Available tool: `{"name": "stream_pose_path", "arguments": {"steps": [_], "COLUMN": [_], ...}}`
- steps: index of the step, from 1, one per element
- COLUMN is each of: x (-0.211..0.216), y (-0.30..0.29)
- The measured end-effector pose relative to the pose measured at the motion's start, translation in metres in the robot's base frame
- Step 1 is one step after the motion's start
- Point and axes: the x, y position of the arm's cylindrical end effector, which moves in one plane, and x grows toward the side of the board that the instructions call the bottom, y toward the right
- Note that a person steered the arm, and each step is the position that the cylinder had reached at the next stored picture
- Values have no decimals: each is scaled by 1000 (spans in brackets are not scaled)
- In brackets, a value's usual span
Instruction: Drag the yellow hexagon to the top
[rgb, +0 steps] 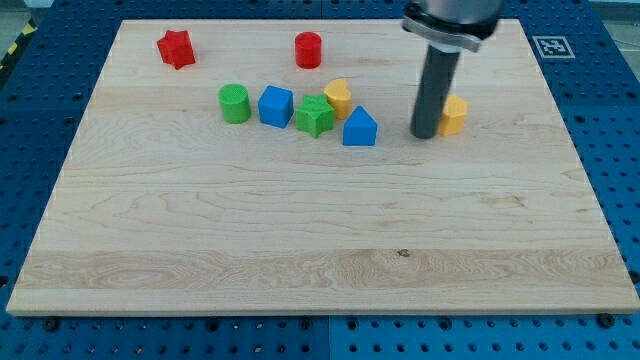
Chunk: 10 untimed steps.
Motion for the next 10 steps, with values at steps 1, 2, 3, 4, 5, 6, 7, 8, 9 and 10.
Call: {"name": "stream_pose_path", "arguments": {"steps": [1, 2, 3, 4, 5, 6, 7, 8, 9, 10], "x": [0, 3, 36, 24, -15, -39, -17, -9, -35, -54], "y": [39, 49, 40, 35, 41, 47, 45, 34, 34, 41]}}
